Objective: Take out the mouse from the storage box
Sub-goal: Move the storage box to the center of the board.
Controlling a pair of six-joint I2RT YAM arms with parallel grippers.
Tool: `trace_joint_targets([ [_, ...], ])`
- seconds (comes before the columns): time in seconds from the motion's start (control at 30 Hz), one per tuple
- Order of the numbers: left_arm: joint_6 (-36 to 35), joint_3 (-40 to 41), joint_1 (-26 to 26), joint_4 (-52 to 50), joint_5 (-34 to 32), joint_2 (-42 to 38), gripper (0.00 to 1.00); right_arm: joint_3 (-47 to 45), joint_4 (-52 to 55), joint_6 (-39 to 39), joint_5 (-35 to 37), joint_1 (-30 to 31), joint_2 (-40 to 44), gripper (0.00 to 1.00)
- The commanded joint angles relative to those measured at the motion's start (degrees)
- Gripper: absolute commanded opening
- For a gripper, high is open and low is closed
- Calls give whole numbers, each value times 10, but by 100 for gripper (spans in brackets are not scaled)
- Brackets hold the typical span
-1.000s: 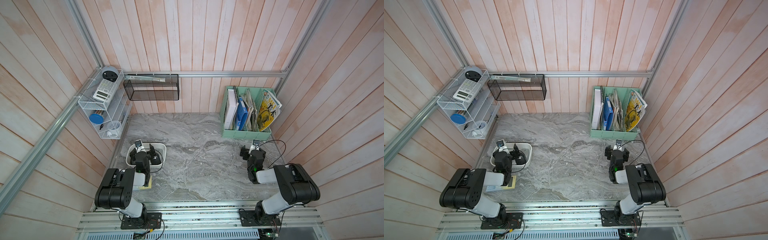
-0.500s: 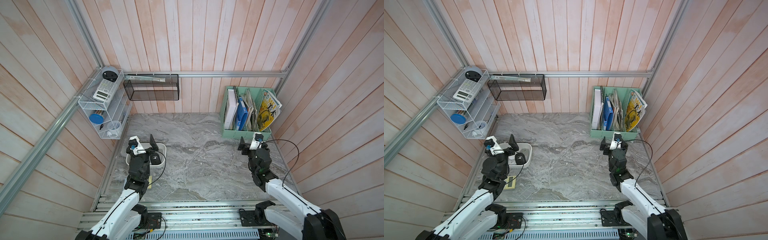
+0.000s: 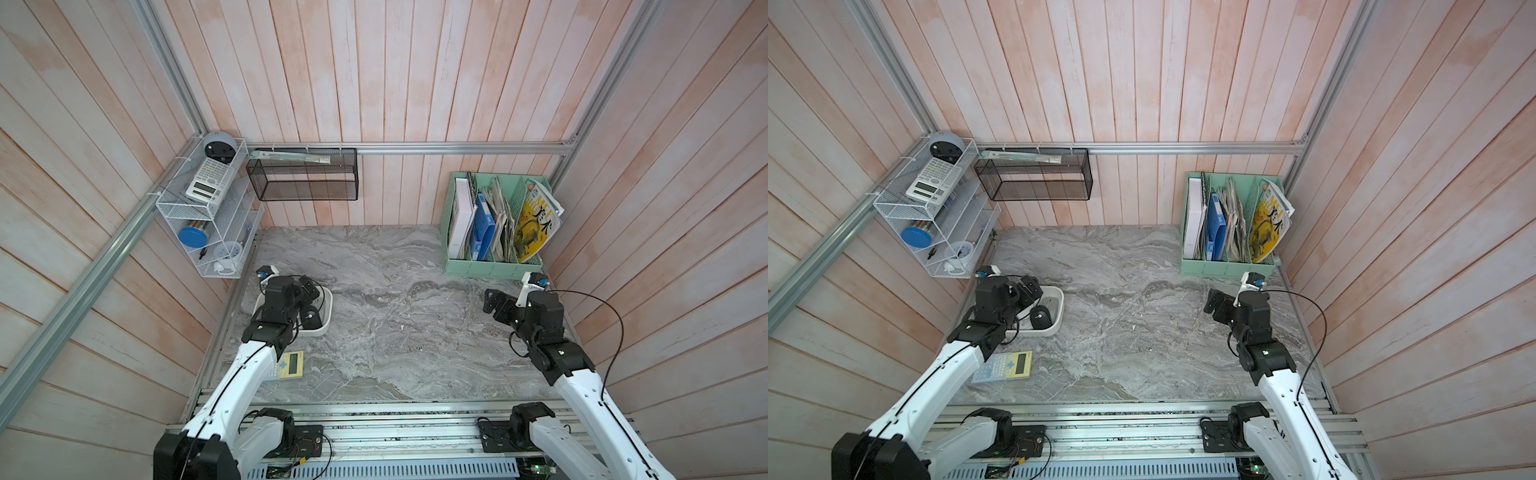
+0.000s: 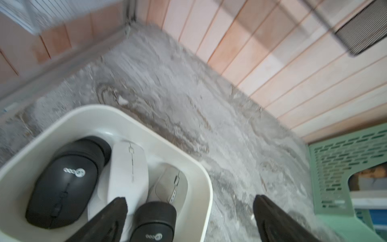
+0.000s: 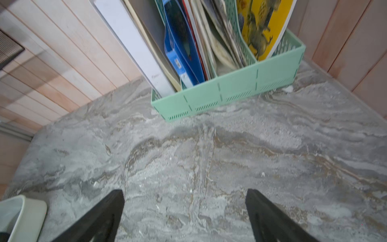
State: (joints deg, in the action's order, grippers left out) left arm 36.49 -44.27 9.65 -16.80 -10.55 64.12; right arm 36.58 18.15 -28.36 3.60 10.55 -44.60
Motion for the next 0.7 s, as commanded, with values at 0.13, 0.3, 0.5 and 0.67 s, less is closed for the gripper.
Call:
trace_joint_targets([
  [0.13, -14, -89, 80, -142, -24, 90, 100, -11, 86, -15, -4, 83, -5, 98],
  [0.3, -19, -114, 104, -158, -38, 140, 100, -24, 68, -29, 31, 158, -37, 98],
  [0.5, -25, -135, 120, -150, -31, 196, 100, -18, 46, -42, 66, 228, -94, 97],
  [0.67, -28, -151, 132, -136, -16, 231, 100, -8, 32, -48, 80, 262, -128, 98],
])
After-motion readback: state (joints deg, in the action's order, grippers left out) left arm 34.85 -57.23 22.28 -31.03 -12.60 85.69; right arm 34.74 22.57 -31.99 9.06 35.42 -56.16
